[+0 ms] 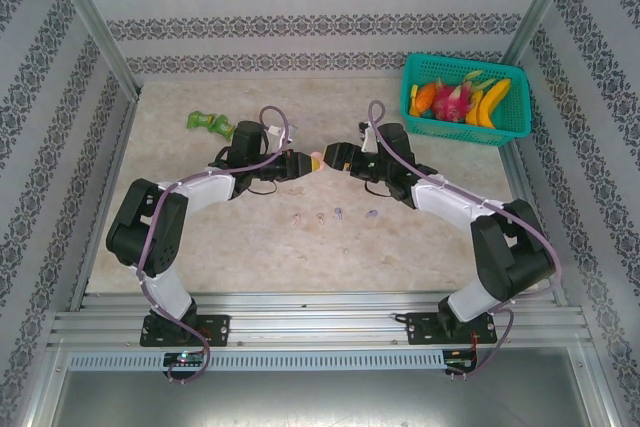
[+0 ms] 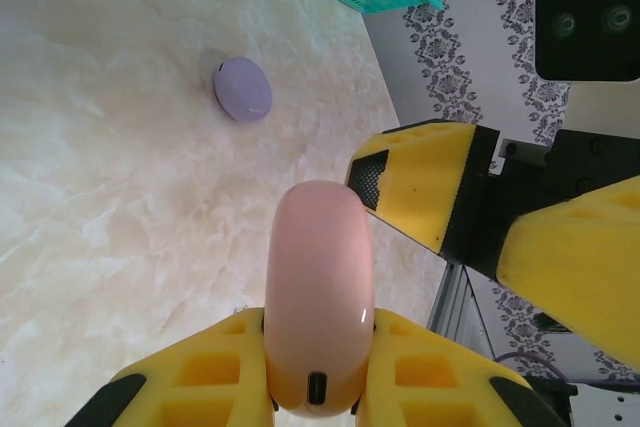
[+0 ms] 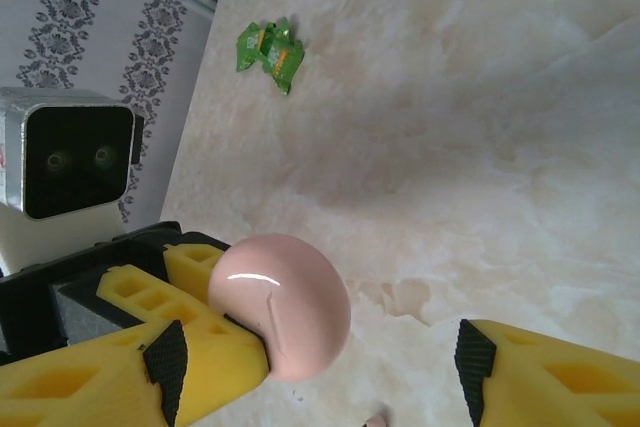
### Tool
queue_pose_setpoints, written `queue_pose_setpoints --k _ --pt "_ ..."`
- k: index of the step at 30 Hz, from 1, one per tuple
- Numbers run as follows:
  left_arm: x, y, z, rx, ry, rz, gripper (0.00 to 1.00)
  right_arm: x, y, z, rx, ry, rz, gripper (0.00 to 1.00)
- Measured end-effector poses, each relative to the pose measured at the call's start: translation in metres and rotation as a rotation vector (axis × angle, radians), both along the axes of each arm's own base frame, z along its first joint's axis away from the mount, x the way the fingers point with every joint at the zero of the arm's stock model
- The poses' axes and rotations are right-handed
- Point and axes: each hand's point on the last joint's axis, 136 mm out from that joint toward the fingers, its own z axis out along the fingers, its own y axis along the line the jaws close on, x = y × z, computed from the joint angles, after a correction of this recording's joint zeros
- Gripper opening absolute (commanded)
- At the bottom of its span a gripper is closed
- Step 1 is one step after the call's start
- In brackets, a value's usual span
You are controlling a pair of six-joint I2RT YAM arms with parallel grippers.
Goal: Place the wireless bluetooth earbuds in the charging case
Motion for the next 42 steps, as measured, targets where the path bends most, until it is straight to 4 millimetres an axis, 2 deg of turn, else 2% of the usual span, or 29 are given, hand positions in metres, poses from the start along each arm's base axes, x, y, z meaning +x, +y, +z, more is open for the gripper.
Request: queue_pose_setpoints --k 11,18,22,25,30,38,42 --pt "0.002 -0.002 0.007 -0.008 -0.009 -0.013 0.00 0.000 0.005 -0.017 -0.002 0.019 0.016 0.69" --pt "0.000 -0.002 0.005 0.001 -0.003 -0.015 0.00 -0.004 -0.011 -0.044 -0.014 0.065 -0.017 0.68" --pt "-0.001 -0.001 0.012 -0.003 -0.021 -0.017 0.00 -0.005 -0.018 -0.061 -0.020 0.108 -0.038 0.67" --pt "-0.001 -0.001 0.016 -0.006 -0.032 -0.018 0.00 -0.006 -0.019 -0.067 -0.022 0.125 -0.043 0.67" --pt "-0.001 -0.001 0.016 -0.006 -0.034 -0.018 0.00 -0.005 -0.020 -0.061 -0.010 0.114 -0.049 0.67" --pt "-0.001 -0.001 0.016 -0.006 -0.034 -0.018 0.00 -0.008 -0.017 -0.018 0.044 0.034 -0.032 0.67" --pt "-0.001 -0.001 0.017 -0.006 -0.034 -0.018 0.00 -0.008 -0.009 -0.007 0.055 0.011 -0.014 0.67"
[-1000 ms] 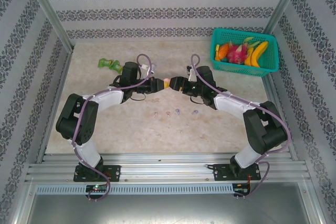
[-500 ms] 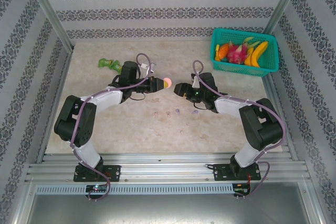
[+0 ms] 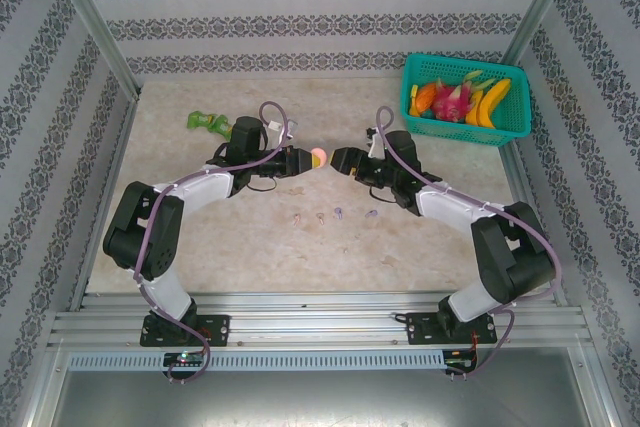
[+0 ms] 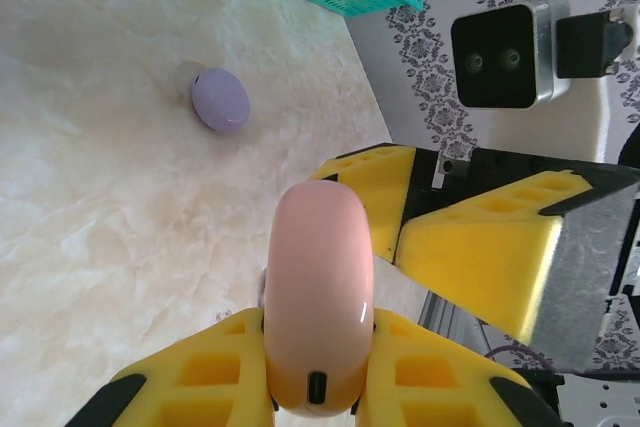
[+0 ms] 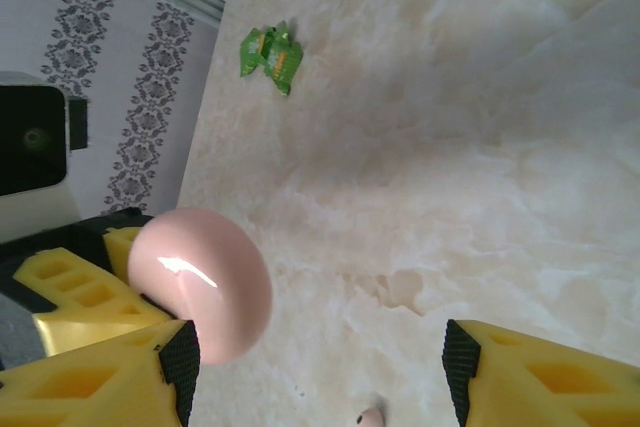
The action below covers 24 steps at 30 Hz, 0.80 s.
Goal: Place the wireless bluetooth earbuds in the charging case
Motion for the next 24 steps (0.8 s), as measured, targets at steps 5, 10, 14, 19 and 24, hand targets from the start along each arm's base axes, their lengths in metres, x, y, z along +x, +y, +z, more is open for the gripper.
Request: queue_pose_setpoints --k 5,10,14,19,24 --pt "0.000 0.000 0.001 -0.001 -0.002 0.000 0.00 -0.001 0.018 0.009 0.009 -0.020 0.038 0.67" --pt "0.003 0.004 0.000 0.004 0.004 0.013 0.00 0.005 0.025 0.001 0.006 -0.008 0.041 0.66" --pt "0.002 0.004 -0.002 0.009 0.016 0.013 0.00 0.009 0.019 -0.008 -0.001 0.008 0.023 0.65" --pt "0.000 0.003 -0.001 0.005 0.016 0.006 0.00 0.012 0.006 -0.023 -0.004 0.033 -0.014 0.65" --pt "-0.001 0.003 0.005 -0.002 0.006 0.000 0.00 0.013 0.002 -0.043 -0.011 0.082 -0.031 0.64"
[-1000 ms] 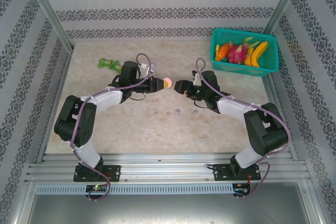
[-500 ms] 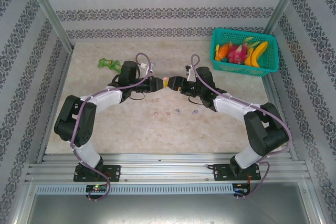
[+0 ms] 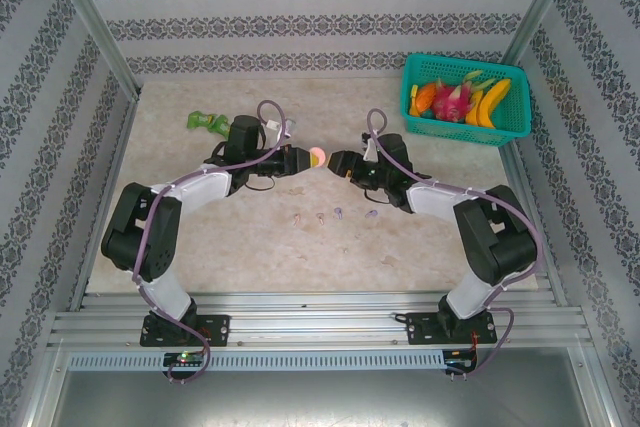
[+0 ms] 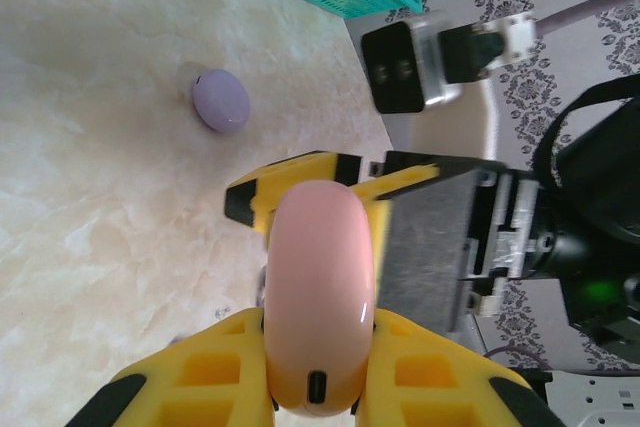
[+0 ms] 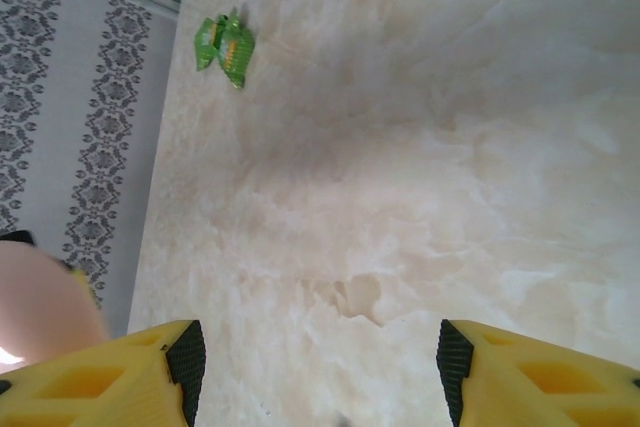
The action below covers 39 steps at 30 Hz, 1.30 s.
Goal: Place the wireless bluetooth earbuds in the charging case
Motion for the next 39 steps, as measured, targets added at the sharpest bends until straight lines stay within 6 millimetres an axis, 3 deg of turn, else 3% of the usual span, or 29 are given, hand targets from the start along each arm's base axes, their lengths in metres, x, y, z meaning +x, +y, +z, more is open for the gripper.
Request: queue_pose_setpoints --k 10,17,24,29,39 --pt "-0.001 0.000 0.007 -0.006 -0.014 -0.002 0.00 0.000 -0.001 0.002 0.016 0.003 -0.005 0.65" --pt "-0.001 0.000 0.007 -0.007 -0.014 -0.002 0.00 -0.007 -0.002 0.036 0.057 -0.063 0.004 0.65" --pt "-0.001 0.000 0.007 -0.007 -0.015 -0.002 0.00 -0.005 0.002 0.047 0.093 -0.055 -0.004 0.65" --pt "-0.001 0.000 0.007 -0.007 -0.015 -0.002 0.00 -0.003 0.016 0.066 0.117 -0.091 0.023 0.65" --pt "0.000 0.001 0.006 -0.003 -0.013 0.005 0.00 -0.002 0.025 0.051 0.108 -0.072 0.038 0.63"
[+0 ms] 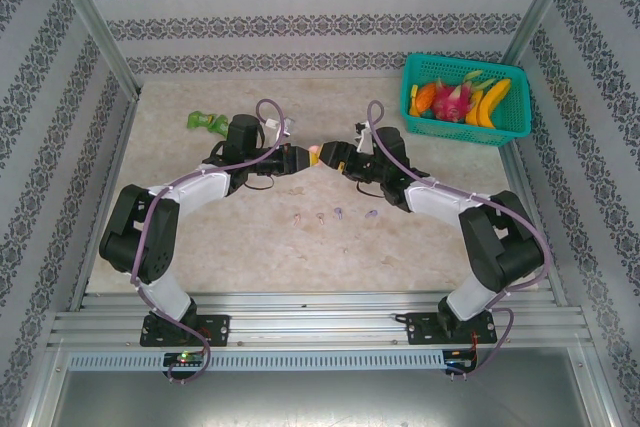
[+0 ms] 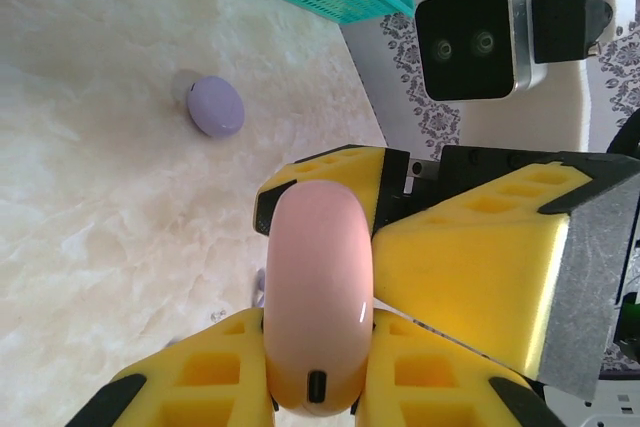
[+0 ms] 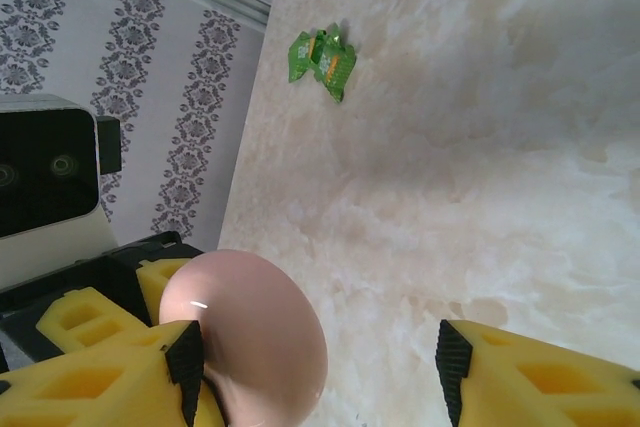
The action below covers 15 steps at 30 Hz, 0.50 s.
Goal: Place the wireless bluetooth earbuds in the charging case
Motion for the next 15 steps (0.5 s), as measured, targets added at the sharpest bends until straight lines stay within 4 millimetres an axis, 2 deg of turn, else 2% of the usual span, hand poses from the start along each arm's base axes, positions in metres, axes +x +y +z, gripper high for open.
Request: queue_pose_setpoints --k 7,13,15 --pt "0.001 0.001 -0.002 0.007 0.005 0.010 0.00 0.005 -0.008 -0.010 0.011 -0.009 -0.019 0.62" --pt "-0.001 -0.001 0.004 -0.008 -0.006 -0.011 0.00 0.006 -0.016 -0.053 -0.023 0.092 -0.047 0.62" --pt "-0.002 -0.002 0.004 -0.011 -0.006 -0.015 0.00 0.006 -0.016 -0.060 -0.028 0.111 -0.049 0.62"
